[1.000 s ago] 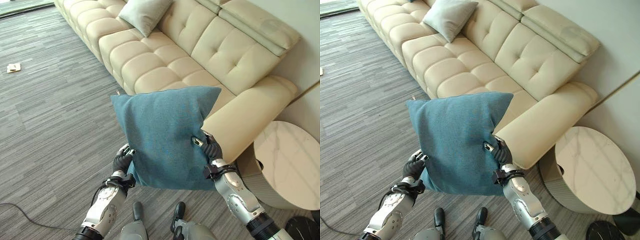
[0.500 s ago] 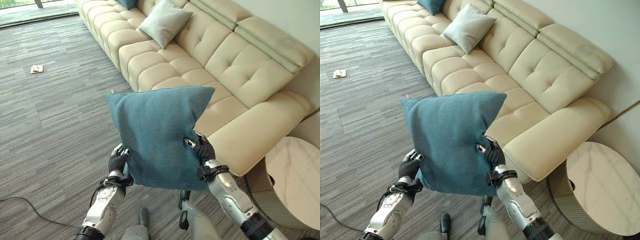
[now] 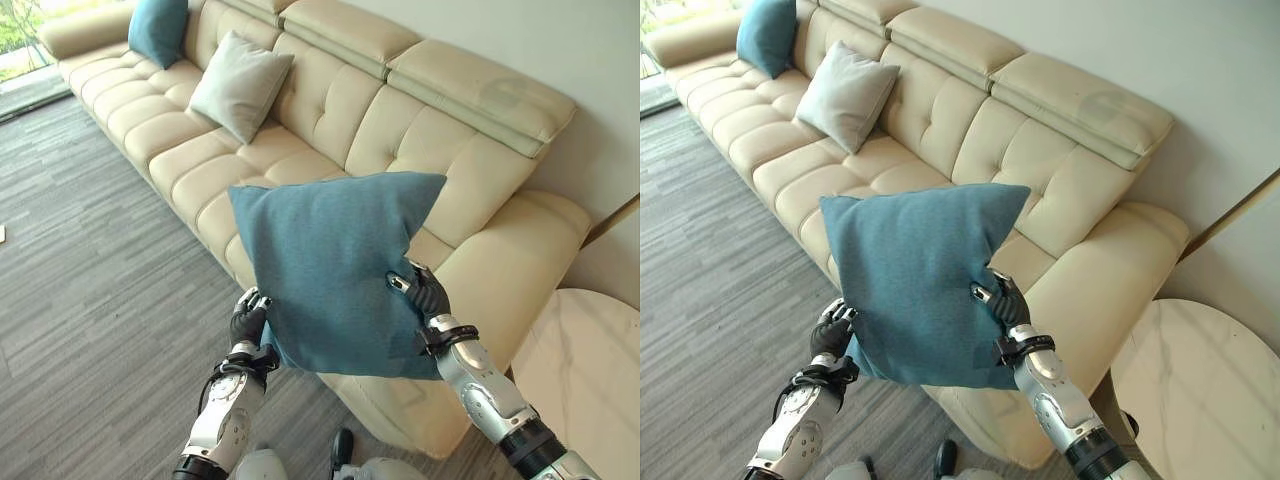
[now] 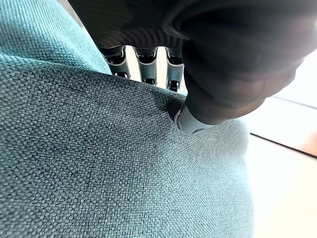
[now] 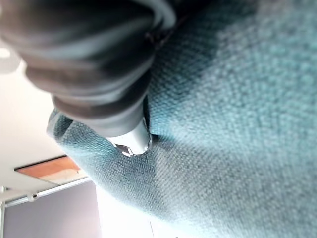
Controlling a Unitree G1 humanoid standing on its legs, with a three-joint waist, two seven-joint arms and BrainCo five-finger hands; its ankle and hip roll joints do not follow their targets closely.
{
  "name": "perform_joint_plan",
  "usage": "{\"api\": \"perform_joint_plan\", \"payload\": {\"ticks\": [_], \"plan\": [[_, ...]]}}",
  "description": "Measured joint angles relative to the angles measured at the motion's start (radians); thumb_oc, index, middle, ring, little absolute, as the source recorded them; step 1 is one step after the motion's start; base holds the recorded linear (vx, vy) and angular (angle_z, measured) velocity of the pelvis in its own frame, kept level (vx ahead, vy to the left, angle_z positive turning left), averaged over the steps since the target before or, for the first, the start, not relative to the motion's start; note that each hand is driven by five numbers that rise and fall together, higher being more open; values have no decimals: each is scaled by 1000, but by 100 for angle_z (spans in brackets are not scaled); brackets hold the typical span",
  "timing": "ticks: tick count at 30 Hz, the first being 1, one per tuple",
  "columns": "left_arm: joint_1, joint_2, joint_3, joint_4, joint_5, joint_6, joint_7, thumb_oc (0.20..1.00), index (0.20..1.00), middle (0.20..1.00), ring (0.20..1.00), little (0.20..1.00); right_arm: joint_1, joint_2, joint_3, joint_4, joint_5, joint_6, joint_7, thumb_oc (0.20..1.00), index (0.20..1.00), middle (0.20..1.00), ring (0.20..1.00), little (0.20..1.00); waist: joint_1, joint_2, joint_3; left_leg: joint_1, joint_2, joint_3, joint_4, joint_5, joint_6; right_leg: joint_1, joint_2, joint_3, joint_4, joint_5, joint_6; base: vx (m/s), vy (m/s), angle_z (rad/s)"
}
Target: Pick up all the scattered cushions and arrange them neatly on the sofa.
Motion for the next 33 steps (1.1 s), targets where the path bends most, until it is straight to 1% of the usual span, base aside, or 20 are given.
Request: {"api": "perform_joint_plan", "payload": {"ticks": [2,4,5,6,7,8,11,12,14,18,21,22,24,25,26,27,29,30,32,33], "plan": [[3,3,0,0,0,0,0,200,200,200,200,200,11,0,1,0,0,0,0,200,200,200,200,200,12,23,16,-62,-20,-45,-24,58,10,54,4,24,-29,-11,15,253,32,-88],[-7,8,-1,2,0,0,0,200,200,200,200,200,12,3,-2,3,-1,-1,-3,200,200,200,200,200,19,39,37,-104,-51,-114,-67,84,11,84,-6,63,-30,-61,12,216,47,-79],[-10,11,0,2,0,0,0,200,200,200,200,200,13,9,-3,9,-1,0,-5,200,200,200,200,200,24,27,42,-72,-54,-110,-85,75,15,91,-17,81,-30,-67,22,232,130,-44],[-8,0,-4,0,0,0,0,200,200,200,200,200,17,-7,-2,8,-1,0,-5,200,200,200,200,200,28,54,42,35,-29,-105,-134,96,52,116,-6,107,-28,-90,65,395,269,-34],[-13,4,-22,-1,0,2,1,200,200,200,200,200,25,9,-15,25,-3,0,-14,200,200,200,200,200,34,68,57,114,-24,-105,-159,250,83,144,-22,121,-11,-138,122,327,241,-43],[-13,23,-22,-10,0,2,1,200,200,200,200,200,26,14,-8,18,-10,0,-14,200,200,200,200,200,64,52,57,118,-53,-71,-159,234,106,135,-62,150,-20,-121,160,320,256,-28],[-15,53,-19,-14,0,2,1,200,200,200,200,200,38,30,-9,9,-11,4,-13,200,200,200,200,200,70,44,60,130,-131,-57,-159,211,130,153,-135,155,-10,-117,188,201,201,6],[-15,61,-18,-16,0,2,1,200,200,200,200,200,37,38,-10,9,-11,6,-13,200,200,200,200,200,72,41,60,131,-139,-54,-159,191,125,153,-144,156,-5,-119,191,216,250,12],[-14,80,-18,-17,0,2,1,200,200,200,200,200,39,60,-11,8,-12,14,-12,200,200,200,200,200,76,26,64,138,-139,-13,-159,169,152,147,-156,162,9,-115,195,172,217,-17],[-15,89,-19,-19,1,5,1,200,200,200,200,200,47,71,-13,5,-11,21,-12,200,200,200,200,200,65,-9,60,146,-138,32,-159,155,173,93,-170,187,93,-117,197,131,228,-35],[-16,97,-19,-19,1,11,1,200,200,200,200,200,51,77,-10,0,-12,25,-13,200,200,200,200,200,56,-7,59,153,-112,68,-150,139,195,-44,-163,215,334,-117,199,83,152,-51],[-10,102,-17,-18,1,14,4,200,200,200,200,200,57,87,-6,-4,-12,30,-13,200,200,200,200,200,60,-12,57,180,-109,80,-162,135,202,-135,-183,201,472,-178,220,97,36,-63],[-12,102,-9,-19,1,14,6,200,200,200,200,200,58,92,-6,-19,-12,40,-13,200,200,200,200,200,58,-11,58,185,-111,82,-162,135,202,-186,-179,142,415,-200,218,67,-12,-34],[-12,102,-5,-20,1,14,6,200,200,200,200,200,58,92,-6,-25,-12,41,-13,200,200,200,200,200,52,-9,59,185,-115,82,-162,135,201,-202,-170,128,357,-194,217,72,-19,2],[-10,100,-1,-20,2,14,6,200,200,200,200,200,57,91,-5,-26,-12,42,-13,200,200,200,200,200,52,0,65,185,-118,82,-162,132,204,-222,-154,118,287,-148,213,83,-23,1],[-7,100,4,-20,2,13,8,200,200,200,200,200,54,93,1,-26,-12,42,-13,200,200,200,200,200,55,1,65,183,-118,85,-162,131,206,-226,-150,73,243,-88,215,106,-40,-6],[-3,97,5,-20,2,13,11,200,200,200,200,200,55,94,6,-26,-12,43,-13,200,200,200,200,200,61,5,66,181,-119,93,-163,139,193,-212,-142,30,179,-26,211,130,-64,-6],[4,90,5,-20,2,13,11,200,200,200,200,200,57,90,12,-26,-12,43,-13,200,200,200,200,200,62,6,63,186,-127,92,-162,135,188,-178,-143,26,117,-9,200,164,-108,11],[8,76,5,-22,6,14,11,200,200,200,200,200,56,77,10,-26,-11,43,-13,200,200,200,200,200,65,17,58,194,-127,82,-163,127,169,-90,-121,21,-34,111,174,178,-108,13],[13,72,6,-25,8,14,11,200,200,200,200,200,54,71,10,-26,-11,44,-13,200,200,200,200,200,65,22,57,202,-123,82,-163,124,164,-82,-114,21,-39,115,157,131,-59,6]]}}
